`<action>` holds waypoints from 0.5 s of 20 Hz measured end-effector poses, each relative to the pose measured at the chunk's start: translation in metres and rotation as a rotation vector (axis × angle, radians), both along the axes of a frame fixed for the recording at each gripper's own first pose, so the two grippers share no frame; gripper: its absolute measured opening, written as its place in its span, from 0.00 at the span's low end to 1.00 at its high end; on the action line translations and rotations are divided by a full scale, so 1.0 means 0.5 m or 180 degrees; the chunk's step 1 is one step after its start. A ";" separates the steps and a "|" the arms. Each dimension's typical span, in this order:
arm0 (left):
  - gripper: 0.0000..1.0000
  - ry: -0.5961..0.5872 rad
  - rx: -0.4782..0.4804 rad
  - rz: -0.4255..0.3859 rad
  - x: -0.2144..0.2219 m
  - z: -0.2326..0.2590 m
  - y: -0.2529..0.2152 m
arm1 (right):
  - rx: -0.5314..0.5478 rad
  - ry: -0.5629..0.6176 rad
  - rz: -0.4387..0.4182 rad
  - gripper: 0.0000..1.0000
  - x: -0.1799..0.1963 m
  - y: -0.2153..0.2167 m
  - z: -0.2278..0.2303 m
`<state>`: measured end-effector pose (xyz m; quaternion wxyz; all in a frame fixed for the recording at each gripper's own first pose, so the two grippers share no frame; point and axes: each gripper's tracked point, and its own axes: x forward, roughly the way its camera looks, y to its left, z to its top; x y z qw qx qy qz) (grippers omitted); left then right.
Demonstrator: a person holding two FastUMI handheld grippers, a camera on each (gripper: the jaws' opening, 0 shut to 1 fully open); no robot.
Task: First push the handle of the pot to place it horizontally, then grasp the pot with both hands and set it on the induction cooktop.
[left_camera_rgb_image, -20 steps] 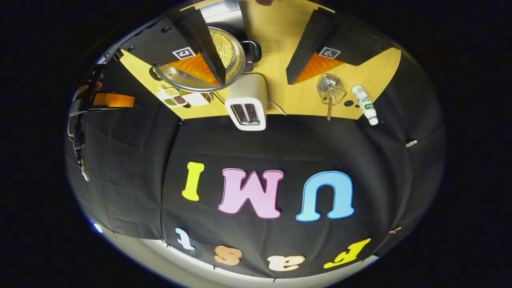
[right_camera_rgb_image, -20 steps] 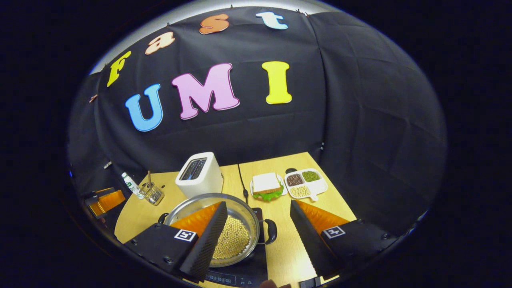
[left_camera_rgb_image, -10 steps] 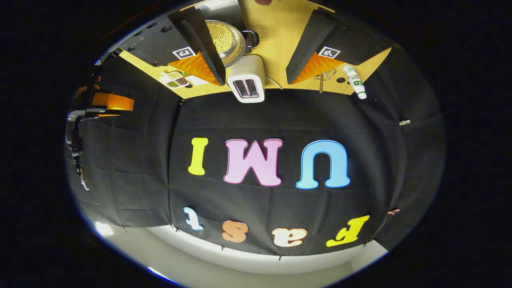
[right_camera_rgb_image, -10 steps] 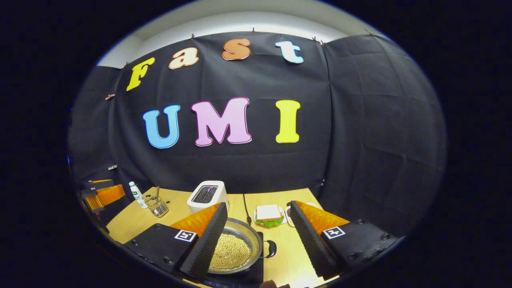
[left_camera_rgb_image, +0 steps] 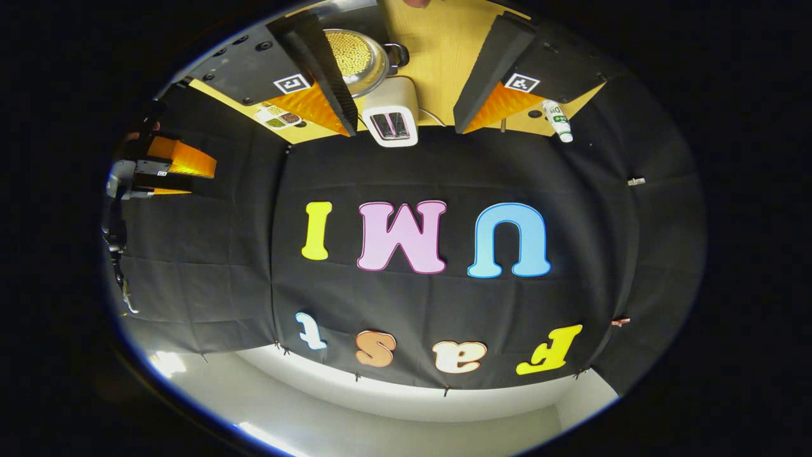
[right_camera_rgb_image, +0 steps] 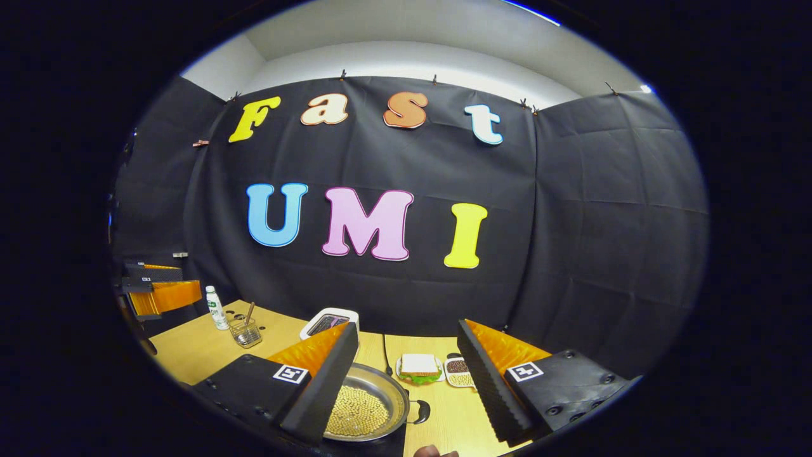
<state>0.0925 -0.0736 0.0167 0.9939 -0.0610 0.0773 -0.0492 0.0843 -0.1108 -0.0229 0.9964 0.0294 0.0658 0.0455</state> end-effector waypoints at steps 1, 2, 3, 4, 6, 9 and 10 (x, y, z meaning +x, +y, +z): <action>0.95 0.0025 -0.0023 0.0015 -0.002 -0.006 0.004 | -0.0008 0.0012 0.0006 0.98 -0.003 0.001 -0.002; 0.95 0.0054 -0.0044 0.0031 -0.005 -0.012 0.006 | -0.0009 0.0037 0.0015 0.98 -0.006 0.002 -0.008; 0.95 0.0088 -0.0060 0.0034 -0.007 -0.019 0.009 | -0.0003 0.0063 0.0020 0.98 -0.006 0.004 -0.011; 0.95 0.0116 -0.0060 0.0042 -0.007 -0.027 0.011 | -0.0002 0.0070 0.0013 0.98 -0.005 0.003 -0.013; 0.95 0.0160 -0.0047 0.0063 -0.009 -0.036 0.019 | 0.0003 0.0100 -0.0013 0.98 -0.004 -0.004 -0.020; 0.95 0.0164 -0.0021 0.0080 -0.008 -0.035 0.026 | 0.0049 0.0151 -0.0070 0.98 -0.002 -0.016 -0.028; 0.95 0.0161 0.0006 0.0088 -0.009 -0.036 0.028 | 0.0047 0.0137 -0.0091 0.98 -0.001 -0.021 -0.026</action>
